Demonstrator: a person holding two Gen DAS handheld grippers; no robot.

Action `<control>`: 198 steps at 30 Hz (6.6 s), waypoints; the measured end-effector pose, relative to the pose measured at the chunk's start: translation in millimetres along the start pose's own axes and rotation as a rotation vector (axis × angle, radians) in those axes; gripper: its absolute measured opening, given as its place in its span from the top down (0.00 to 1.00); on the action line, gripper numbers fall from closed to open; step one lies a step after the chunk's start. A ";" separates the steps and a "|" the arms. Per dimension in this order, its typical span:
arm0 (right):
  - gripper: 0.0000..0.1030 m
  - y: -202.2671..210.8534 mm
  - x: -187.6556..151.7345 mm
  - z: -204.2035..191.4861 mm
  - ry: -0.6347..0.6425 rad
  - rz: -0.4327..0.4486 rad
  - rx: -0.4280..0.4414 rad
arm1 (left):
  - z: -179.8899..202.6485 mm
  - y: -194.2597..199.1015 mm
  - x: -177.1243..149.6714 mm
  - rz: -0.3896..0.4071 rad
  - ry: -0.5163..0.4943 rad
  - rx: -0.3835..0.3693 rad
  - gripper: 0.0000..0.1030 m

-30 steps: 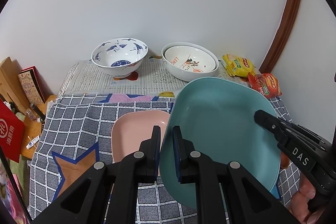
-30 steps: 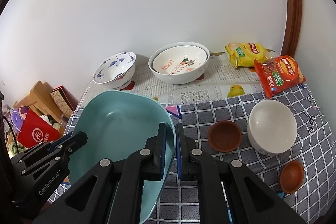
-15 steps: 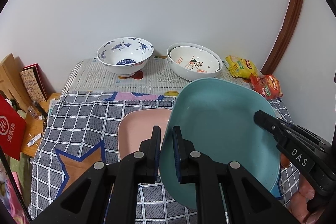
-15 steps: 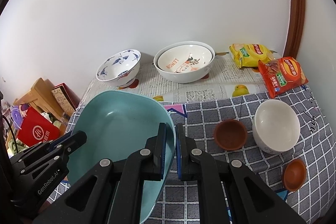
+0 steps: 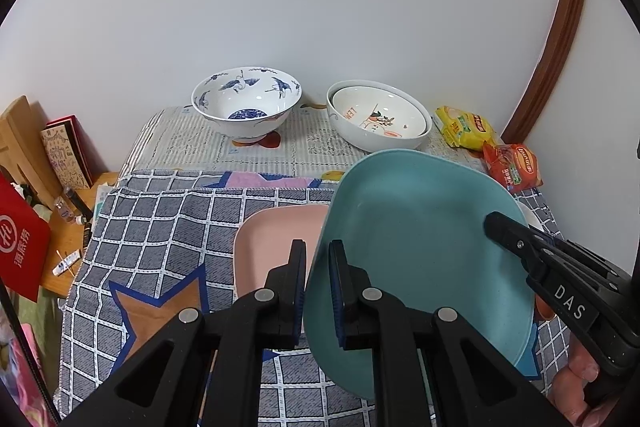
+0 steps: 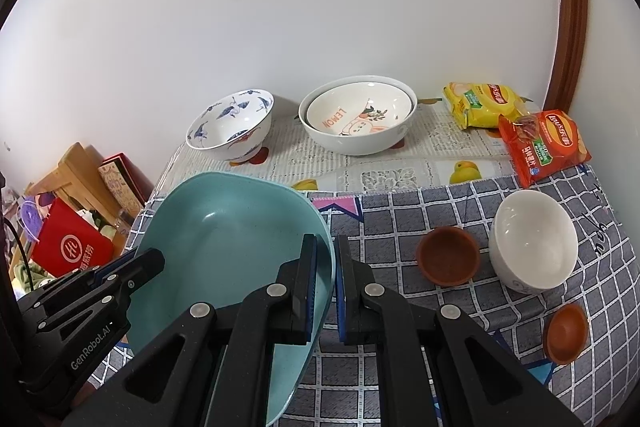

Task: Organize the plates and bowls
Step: 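Carry the teal plate with both tools over the pink plate stack, then lower the teal plate onto the pink plate and open both tools, then withdraw both tools from the plate stack toward the brown bowls, then move both tools down to the two small brown clay bowls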

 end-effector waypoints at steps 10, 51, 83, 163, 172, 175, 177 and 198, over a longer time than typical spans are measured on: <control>0.92 -9.4 -0.7 -10.2 0.013 -0.016 0.009 | -10.9 -6.1 1.2 -0.010 0.021 0.011 0.89; 0.92 -70.9 -12.7 -47.1 0.050 -0.123 0.052 | -65.7 -51.8 -10.6 -0.094 0.101 0.063 0.89; 0.91 -136.0 -29.1 -55.3 0.077 -0.237 0.092 | -90.7 -100.8 -16.6 -0.176 0.154 0.106 0.89; 0.27 11.3 -44.4 47.7 0.059 -0.063 -0.133 | 46.8 -14.1 -37.7 -0.061 -0.030 0.037 0.48; 0.25 33.7 -59.5 86.0 -0.040 -0.013 -0.117 | 77.9 -1.6 -42.8 -0.073 -0.023 -0.107 0.45; 0.25 43.7 -61.6 97.4 -0.052 0.024 -0.134 | 86.1 2.8 -44.3 -0.036 -0.041 -0.105 0.45; 0.25 49.9 -63.6 106.8 -0.067 0.028 -0.172 | 91.0 4.2 -45.1 -0.025 -0.052 -0.099 0.46; 0.25 84.7 -94.3 183.5 -0.108 0.021 -0.281 | 135.6 -14.3 -44.7 -0.061 -0.119 -0.105 0.46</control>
Point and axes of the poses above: each gripper's, at about its wrist camera, not at the fingertips, and y roughly against the way its jaws point, z to its right, x to its top, the point moved 6 cm from there along -y, roughly the way its jaws point, and after that the axes turned 13 degrees about y, right-handed, at the moved point
